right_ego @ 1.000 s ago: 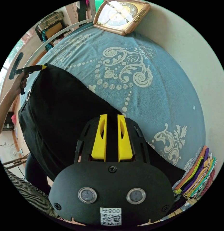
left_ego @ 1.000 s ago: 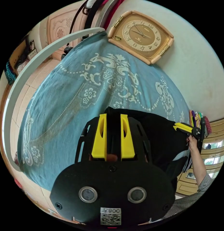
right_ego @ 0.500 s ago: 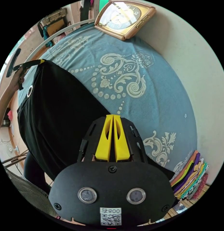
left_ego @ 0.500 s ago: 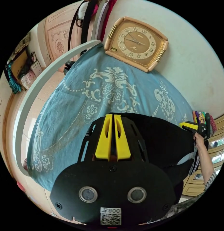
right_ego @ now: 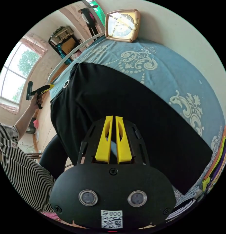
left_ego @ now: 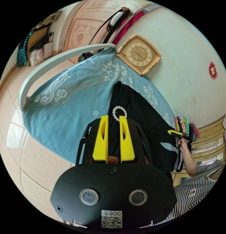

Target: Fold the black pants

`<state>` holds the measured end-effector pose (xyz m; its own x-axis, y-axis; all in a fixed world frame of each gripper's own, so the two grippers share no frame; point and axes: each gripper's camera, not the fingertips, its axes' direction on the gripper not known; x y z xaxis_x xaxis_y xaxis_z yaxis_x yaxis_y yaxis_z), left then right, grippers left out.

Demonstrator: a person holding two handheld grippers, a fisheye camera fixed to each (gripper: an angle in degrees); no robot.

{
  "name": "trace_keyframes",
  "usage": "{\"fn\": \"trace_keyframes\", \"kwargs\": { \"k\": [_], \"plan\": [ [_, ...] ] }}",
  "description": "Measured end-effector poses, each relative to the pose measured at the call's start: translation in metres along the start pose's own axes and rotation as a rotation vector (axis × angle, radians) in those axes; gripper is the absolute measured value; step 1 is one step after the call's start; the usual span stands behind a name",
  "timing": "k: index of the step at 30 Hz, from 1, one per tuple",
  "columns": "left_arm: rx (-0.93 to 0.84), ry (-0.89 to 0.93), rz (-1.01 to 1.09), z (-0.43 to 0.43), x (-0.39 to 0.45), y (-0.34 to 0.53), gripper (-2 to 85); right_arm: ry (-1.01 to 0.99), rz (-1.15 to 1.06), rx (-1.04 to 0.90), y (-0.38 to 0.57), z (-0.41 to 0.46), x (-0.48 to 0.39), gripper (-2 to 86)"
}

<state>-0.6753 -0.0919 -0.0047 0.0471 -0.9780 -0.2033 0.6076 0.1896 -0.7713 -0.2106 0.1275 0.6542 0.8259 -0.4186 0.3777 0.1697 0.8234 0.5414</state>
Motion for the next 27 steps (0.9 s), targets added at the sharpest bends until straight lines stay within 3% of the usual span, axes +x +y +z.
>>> {"fn": "trace_keyframes", "kwargs": {
  "k": [5, 10, 14, 17, 21, 24, 27],
  "plan": [
    [-0.037, -0.001, -0.18, -0.024, -0.027, 0.086, 10.2, -0.107, -0.107, -0.104, 0.059, 0.027, -0.076, 4.9],
    [-0.112, 0.127, -0.302, 0.001, -0.035, 0.11, 8.4, -0.025, -0.199, -0.182, 0.097, 0.053, -0.129, 5.1],
    [-0.145, 0.097, -0.32, 0.003, -0.033, 0.104, 4.3, -0.007, -0.127, -0.219, 0.116, 0.062, -0.121, 5.0],
    [-0.074, 0.09, -0.292, -0.023, -0.024, 0.105, 3.3, -0.013, -0.082, -0.186, 0.135, 0.053, -0.113, 4.0],
    [-0.08, 0.02, -0.285, -0.032, -0.018, 0.109, 3.2, 0.046, -0.062, -0.249, 0.162, 0.07, -0.104, 2.8],
    [-0.168, -0.019, -0.336, -0.018, -0.023, 0.108, 4.0, 0.004, -0.069, -0.176, 0.173, 0.069, -0.097, 2.4],
    [-0.108, -0.003, -0.364, -0.025, -0.018, 0.108, 5.0, 0.035, -0.122, -0.199, 0.175, 0.071, -0.102, 2.2]
  ]
}}
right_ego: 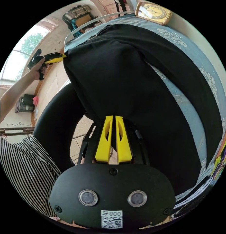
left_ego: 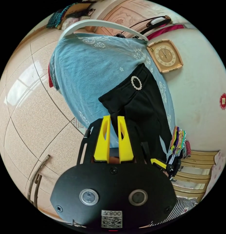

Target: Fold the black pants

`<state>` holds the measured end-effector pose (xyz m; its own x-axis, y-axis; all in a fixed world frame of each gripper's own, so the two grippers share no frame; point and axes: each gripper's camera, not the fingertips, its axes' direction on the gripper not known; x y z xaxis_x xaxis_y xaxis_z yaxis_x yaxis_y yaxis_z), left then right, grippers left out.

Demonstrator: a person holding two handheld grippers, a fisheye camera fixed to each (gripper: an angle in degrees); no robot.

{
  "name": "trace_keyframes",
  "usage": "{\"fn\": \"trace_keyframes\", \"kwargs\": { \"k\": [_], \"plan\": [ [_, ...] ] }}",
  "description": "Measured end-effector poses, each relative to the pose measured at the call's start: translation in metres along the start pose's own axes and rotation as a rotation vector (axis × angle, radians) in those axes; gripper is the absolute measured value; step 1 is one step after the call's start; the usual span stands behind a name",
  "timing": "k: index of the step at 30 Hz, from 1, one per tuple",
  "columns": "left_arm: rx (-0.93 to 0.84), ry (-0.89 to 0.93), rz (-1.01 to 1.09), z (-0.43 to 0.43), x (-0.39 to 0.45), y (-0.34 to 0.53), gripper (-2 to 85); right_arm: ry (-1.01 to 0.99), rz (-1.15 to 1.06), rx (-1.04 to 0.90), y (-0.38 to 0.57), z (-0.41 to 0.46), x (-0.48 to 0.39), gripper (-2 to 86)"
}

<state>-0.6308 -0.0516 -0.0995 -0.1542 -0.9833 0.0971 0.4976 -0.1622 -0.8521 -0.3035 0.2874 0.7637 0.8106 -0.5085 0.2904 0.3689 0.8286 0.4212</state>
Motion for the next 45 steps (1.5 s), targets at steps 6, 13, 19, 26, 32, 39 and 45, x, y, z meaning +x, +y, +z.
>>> {"fn": "trace_keyframes", "kwargs": {
  "k": [6, 13, 19, 26, 32, 39, 45],
  "plan": [
    [0.068, -0.03, -0.019, -0.019, 0.002, 0.005, 4.6, 0.238, -0.095, 0.041, 0.013, 0.009, -0.03, 1.6],
    [0.174, 0.014, 0.102, -0.046, 0.04, -0.032, 3.4, 0.098, -0.014, 0.018, 0.017, 0.0, 0.0, 0.3],
    [0.115, 0.005, 0.288, -0.03, 0.11, -0.089, 2.4, -0.102, 0.107, 0.051, 0.022, -0.016, 0.054, 0.1],
    [-0.157, -0.195, 0.504, 0.031, 0.176, -0.116, 1.1, -0.043, 0.212, 0.111, 0.016, -0.029, 0.093, 0.1],
    [-0.145, -0.153, 0.512, 0.021, 0.196, -0.13, 0.3, -0.037, 0.194, 0.081, 0.01, -0.019, 0.107, 0.2],
    [-0.079, -0.064, 0.578, 0.002, 0.241, -0.153, 0.2, 0.033, 0.156, 0.06, 0.003, -0.029, 0.106, 0.1],
    [-0.225, -0.196, 0.64, 0.029, 0.28, -0.182, 0.4, 0.007, 0.156, 0.034, -0.002, -0.041, 0.115, 0.1]
  ]
}}
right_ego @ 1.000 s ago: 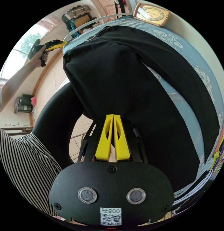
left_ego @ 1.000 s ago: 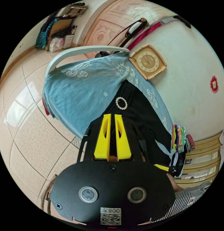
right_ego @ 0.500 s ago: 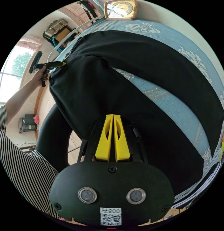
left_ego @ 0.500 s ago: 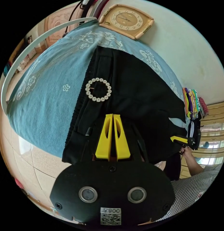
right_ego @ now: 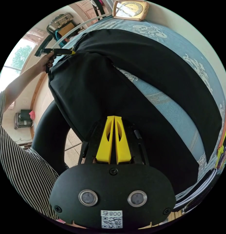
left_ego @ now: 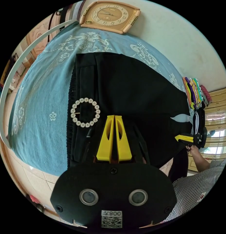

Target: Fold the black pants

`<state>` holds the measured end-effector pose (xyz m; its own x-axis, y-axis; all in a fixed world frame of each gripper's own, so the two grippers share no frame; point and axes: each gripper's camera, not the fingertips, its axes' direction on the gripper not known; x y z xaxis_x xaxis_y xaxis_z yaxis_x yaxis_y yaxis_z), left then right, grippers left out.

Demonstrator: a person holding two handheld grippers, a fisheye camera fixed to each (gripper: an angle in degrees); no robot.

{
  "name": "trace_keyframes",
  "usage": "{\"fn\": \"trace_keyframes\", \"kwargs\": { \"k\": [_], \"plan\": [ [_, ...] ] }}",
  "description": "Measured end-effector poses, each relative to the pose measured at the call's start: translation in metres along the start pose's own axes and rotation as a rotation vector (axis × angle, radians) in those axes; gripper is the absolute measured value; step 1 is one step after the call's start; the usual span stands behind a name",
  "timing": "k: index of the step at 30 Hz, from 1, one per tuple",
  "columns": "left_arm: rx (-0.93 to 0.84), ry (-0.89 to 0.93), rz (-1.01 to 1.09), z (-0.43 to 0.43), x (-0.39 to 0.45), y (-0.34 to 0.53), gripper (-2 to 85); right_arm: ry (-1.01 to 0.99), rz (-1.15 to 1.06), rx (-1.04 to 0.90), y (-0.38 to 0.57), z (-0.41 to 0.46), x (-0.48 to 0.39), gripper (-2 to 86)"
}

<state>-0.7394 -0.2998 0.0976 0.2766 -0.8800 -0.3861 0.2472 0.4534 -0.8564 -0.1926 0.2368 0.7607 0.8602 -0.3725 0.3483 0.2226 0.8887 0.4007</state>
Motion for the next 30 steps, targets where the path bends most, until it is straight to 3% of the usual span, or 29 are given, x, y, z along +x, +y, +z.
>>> {"fn": "trace_keyframes", "kwargs": {
  "k": [7, 12, 18, 26, 30],
  "plan": [
    [0.185, 0.032, 0.038, -0.056, 0.006, -0.039, 1.2, -0.06, 0.032, 0.158, -0.023, -0.061, 0.032, 0.2],
    [0.193, -0.029, 0.029, -0.082, -0.001, -0.088, 2.7, -0.024, 0.032, 0.232, -0.065, -0.086, 0.057, 0.4],
    [0.133, -0.096, 0.046, -0.097, 0.003, -0.155, 5.7, -0.01, -0.009, 0.256, -0.126, -0.102, 0.069, 1.8],
    [-0.119, -0.378, 0.167, -0.087, 0.023, -0.222, 8.4, 0.067, -0.112, 0.224, -0.199, -0.113, 0.062, 6.6],
    [-0.134, -0.304, 0.196, -0.085, 0.021, -0.231, 7.9, 0.099, -0.138, 0.158, -0.236, -0.11, 0.057, 7.4]
  ]
}}
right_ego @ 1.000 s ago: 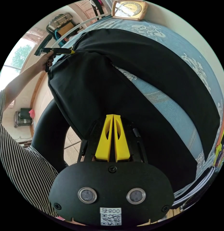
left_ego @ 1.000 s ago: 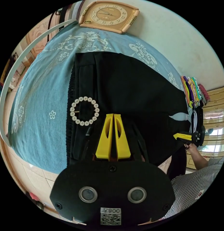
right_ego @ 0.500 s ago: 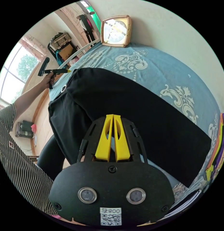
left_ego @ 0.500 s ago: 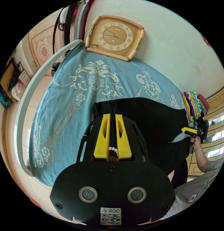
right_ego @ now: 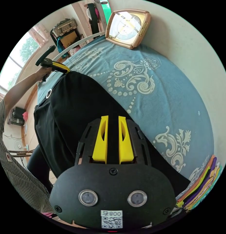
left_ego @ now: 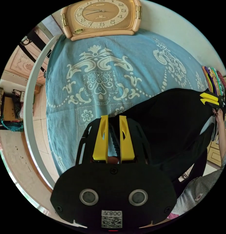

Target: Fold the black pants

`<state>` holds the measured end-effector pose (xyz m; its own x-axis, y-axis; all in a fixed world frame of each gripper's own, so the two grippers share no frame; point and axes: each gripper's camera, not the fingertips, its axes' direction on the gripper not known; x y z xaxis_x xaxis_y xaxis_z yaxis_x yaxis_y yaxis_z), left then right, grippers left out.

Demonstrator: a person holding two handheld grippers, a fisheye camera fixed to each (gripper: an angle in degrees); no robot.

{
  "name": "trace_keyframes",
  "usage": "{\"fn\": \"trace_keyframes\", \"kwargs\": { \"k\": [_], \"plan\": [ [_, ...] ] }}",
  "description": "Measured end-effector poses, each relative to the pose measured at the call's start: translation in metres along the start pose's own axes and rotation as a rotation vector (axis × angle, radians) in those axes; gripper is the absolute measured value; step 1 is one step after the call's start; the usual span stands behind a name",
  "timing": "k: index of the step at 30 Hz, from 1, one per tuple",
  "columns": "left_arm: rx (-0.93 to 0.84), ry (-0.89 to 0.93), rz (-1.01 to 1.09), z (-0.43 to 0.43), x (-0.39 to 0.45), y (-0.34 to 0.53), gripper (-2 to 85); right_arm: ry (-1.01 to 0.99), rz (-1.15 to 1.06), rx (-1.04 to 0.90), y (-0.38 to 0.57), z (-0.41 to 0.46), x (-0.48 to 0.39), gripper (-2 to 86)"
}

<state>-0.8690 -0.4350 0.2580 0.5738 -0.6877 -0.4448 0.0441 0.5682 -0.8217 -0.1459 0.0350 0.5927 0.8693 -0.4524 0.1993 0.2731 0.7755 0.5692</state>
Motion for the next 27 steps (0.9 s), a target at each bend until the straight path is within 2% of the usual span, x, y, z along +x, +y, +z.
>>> {"fn": "trace_keyframes", "kwargs": {
  "k": [6, 10, 19, 27],
  "plan": [
    [0.024, -0.01, 0.046, -0.009, 0.002, 0.004, 6.9, 0.087, -0.068, -0.044, -0.039, 0.007, -0.017, 7.7],
    [0.009, -0.04, 0.054, -0.014, 0.006, 0.008, 5.9, 0.11, -0.114, -0.151, -0.056, 0.028, -0.034, 7.8],
    [0.031, -0.088, -0.033, -0.026, 0.008, 0.041, 2.3, 0.12, -0.118, -0.161, -0.061, 0.015, -0.064, 1.5],
    [0.203, 0.018, -0.124, -0.064, -0.007, 0.114, 1.6, 0.119, -0.093, -0.061, -0.039, -0.037, -0.102, 0.6]
  ]
}}
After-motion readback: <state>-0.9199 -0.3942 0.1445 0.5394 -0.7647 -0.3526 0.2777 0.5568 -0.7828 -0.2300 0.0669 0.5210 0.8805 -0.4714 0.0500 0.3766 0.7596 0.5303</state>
